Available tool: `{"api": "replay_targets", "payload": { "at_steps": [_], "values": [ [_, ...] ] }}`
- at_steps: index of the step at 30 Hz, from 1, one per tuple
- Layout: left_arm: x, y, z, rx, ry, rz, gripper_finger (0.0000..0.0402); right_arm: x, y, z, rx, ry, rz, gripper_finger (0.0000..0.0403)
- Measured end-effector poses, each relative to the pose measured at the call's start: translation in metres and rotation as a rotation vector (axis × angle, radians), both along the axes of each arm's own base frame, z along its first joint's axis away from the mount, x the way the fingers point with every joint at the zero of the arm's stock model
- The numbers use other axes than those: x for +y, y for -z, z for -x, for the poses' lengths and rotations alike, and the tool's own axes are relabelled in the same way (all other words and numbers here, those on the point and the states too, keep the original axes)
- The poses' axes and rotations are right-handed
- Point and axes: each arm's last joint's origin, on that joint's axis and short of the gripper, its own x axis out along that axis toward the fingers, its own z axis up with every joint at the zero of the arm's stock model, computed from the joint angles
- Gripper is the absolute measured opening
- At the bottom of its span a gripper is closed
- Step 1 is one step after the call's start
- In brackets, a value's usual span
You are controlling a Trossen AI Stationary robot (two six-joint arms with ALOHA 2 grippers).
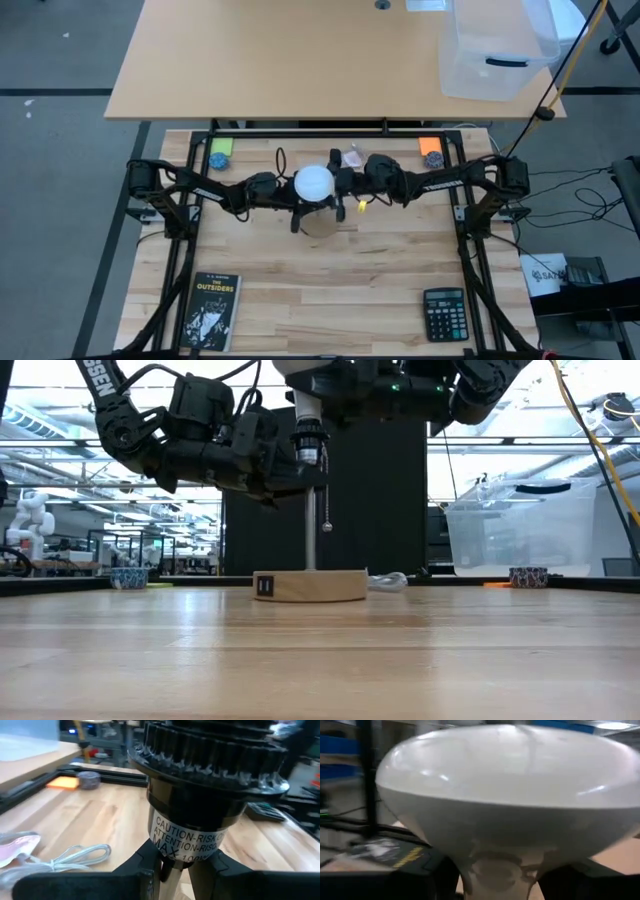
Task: Screw lightbulb
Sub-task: Remove the lightbulb from the lamp
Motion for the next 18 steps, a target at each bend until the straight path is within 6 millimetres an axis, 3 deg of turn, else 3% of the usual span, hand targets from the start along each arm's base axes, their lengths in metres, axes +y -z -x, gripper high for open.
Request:
{"api": "replay_targets", "payload": {
  "at_steps": [8,18],
  "values": [
    [-0.0050,-0.0008,0.0001,-0.016,0.162,-0.011,0.0071,-0.0113,0.0000,0.0047,0.017,-0.236,-0.018,0.0212],
    [-0.0070,-0.0008,0.0006,-0.020,0.213,-0.011,0.0071,-0.0065,-0.0073,0.0016,0.032,-0.334,-0.054,0.0213]
  ]
}}
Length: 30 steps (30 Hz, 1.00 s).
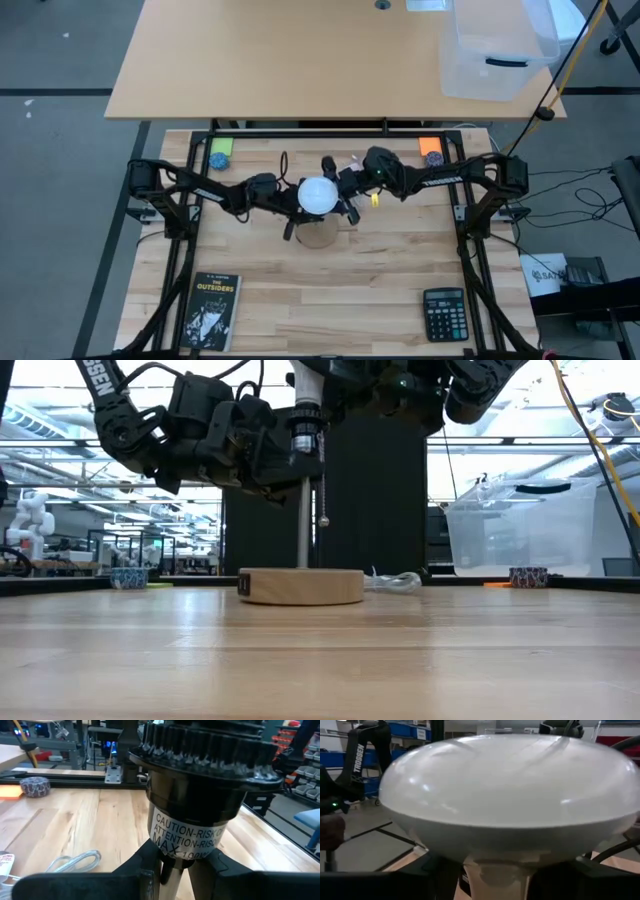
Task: Screw lightbulb
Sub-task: Remove the lightbulb from the lamp
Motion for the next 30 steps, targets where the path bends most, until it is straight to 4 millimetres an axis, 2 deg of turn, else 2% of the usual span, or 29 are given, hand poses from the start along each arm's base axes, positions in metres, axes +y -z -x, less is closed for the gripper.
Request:
{"api": "replay_targets", "payload": {
  "at_steps": [3,9,15,20,24,30],
  "values": [
    [0.000,0.001,0.000,0.005,-0.009,0.002,0.0071,0.003,0.000,-0.001,0.010,0.001,-0.007,0.0228],
    [0.000,0.001,0.000,0.008,-0.019,0.005,0.0071,0.002,-0.001,0.001,0.040,0.006,0.014,0.0282],
    [0.000,0.001,0.000,0.010,-0.021,0.005,0.0071,-0.004,-0.018,0.021,0.091,0.038,0.096,0.0321],
    [0.001,0.001,0.000,0.014,-0.024,0.001,0.0071,-0.005,-0.035,0.047,0.155,0.068,0.172,0.0329],
    [0.001,0.002,0.000,0.015,-0.033,-0.001,0.0071,-0.005,-0.043,0.067,0.247,0.190,0.211,0.0324],
    [0.002,0.002,0.000,0.017,-0.078,-0.011,0.0071,0.007,-0.037,0.074,0.352,0.341,0.219,0.0317]
  ]
}}
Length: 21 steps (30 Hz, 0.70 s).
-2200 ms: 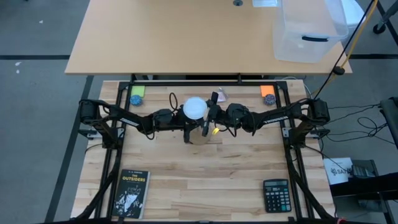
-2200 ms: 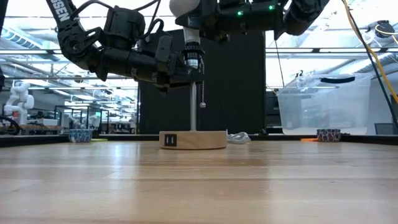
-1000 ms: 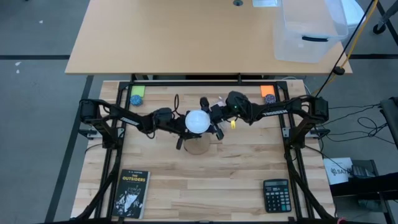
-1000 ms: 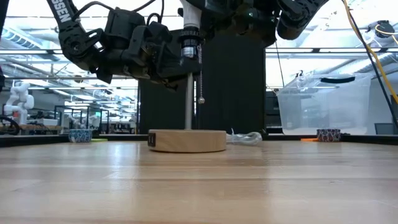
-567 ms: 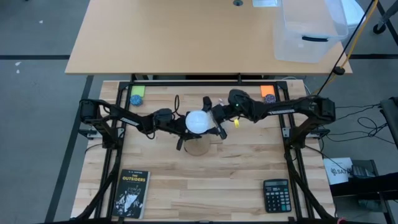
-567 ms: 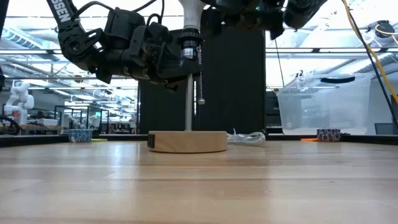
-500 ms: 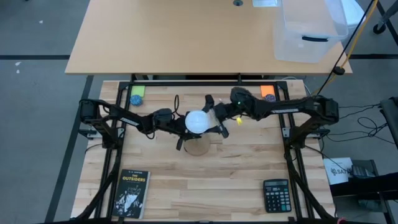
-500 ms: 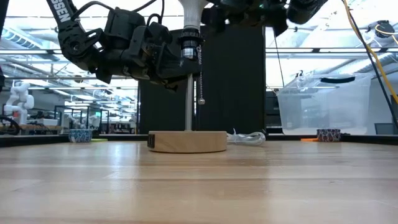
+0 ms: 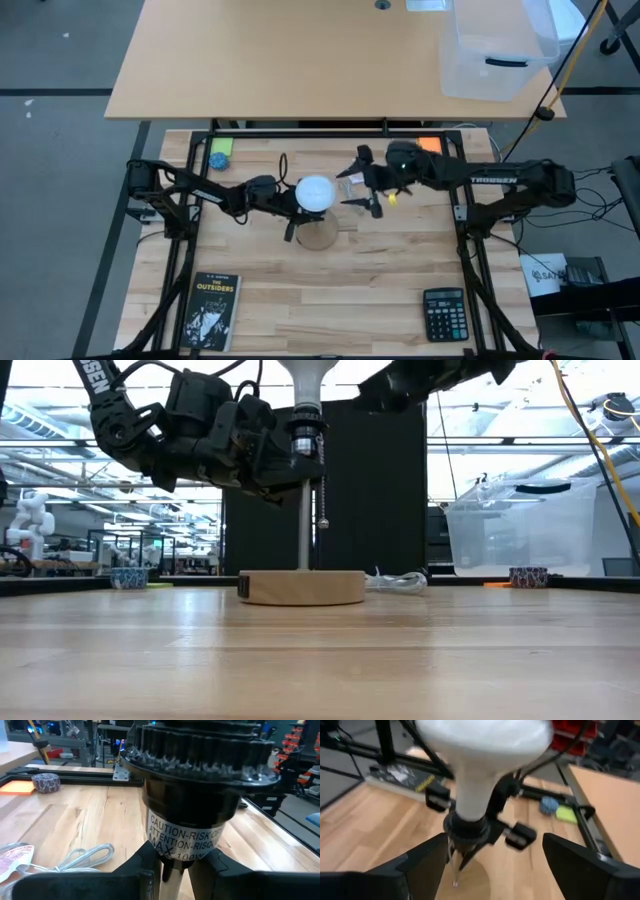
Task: Screw lightbulb
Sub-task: Remove the lightbulb from the lamp
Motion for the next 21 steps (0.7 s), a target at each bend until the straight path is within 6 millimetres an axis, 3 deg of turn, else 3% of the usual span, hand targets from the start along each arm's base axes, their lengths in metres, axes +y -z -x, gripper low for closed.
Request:
{"api": "replay_targets", "payload": {
  "at_steps": [12,21],
  "values": [
    [0.008,0.000,-0.001,0.009,-0.270,-0.022,0.0071,0.022,0.037,-0.032,0.062,0.203,-0.001,0.0316],
    [0.012,0.000,0.000,0.016,-0.411,0.005,0.0071,0.029,0.059,-0.062,-0.061,0.409,-0.027,0.0315]
  ]
}}
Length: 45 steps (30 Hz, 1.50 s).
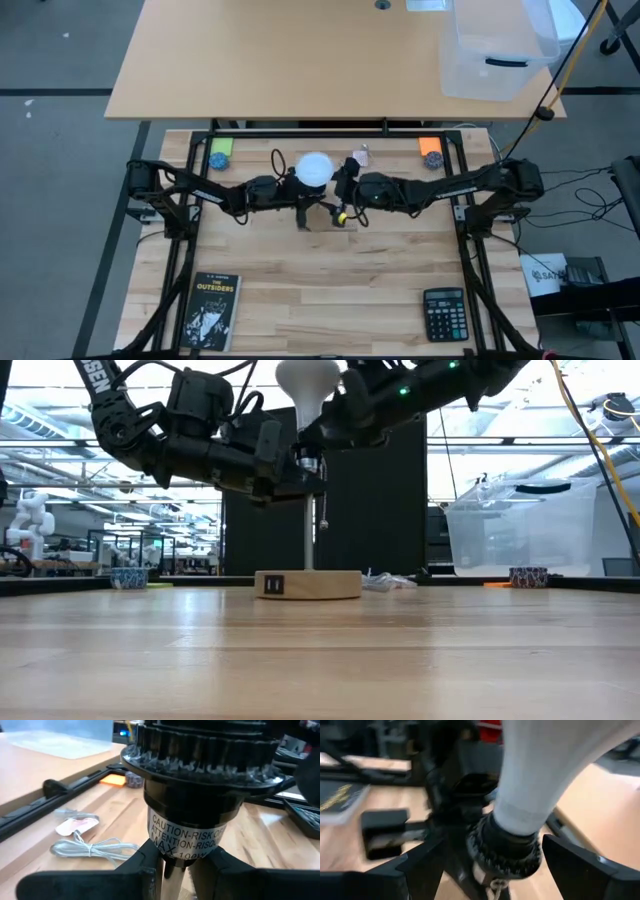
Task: Screw lightbulb
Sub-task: Remove the lightbulb from the lamp
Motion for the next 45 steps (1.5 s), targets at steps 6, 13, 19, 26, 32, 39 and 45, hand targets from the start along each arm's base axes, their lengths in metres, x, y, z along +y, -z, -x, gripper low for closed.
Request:
{"api": "replay_targets", "payload": {
  "at_steps": [6,13,19,26,32,39,45],
  "values": [
    [0.002,0.001,0.001,0.014,-0.078,0.007,0.0071,0.005,0.002,-0.012,-0.142,0.125,0.040,0.0315],
    [0.002,0.001,0.001,0.014,-0.083,0.008,0.0071,0.003,-0.002,-0.019,-0.314,0.174,0.066,0.0315],
    [0.002,0.001,0.001,0.014,-0.084,0.010,0.0071,-0.003,-0.008,-0.019,-0.373,0.176,0.078,0.0315],
    [0.002,0.001,0.001,0.013,-0.086,0.015,0.0071,-0.010,-0.014,-0.019,-0.413,0.124,0.061,0.0315],
    [0.003,0.002,0.001,0.015,-0.100,0.013,0.0071,-0.016,-0.020,-0.024,-0.409,0.068,0.067,0.0315],
    [0.003,0.002,0.002,0.015,-0.096,0.014,0.0071,-0.026,-0.022,-0.026,-0.384,0.009,0.070,0.0313],
    [0.002,0.002,0.001,0.018,-0.035,0.017,0.0071,-0.030,-0.021,-0.026,-0.359,-0.055,0.079,0.0276]
  ]
}}
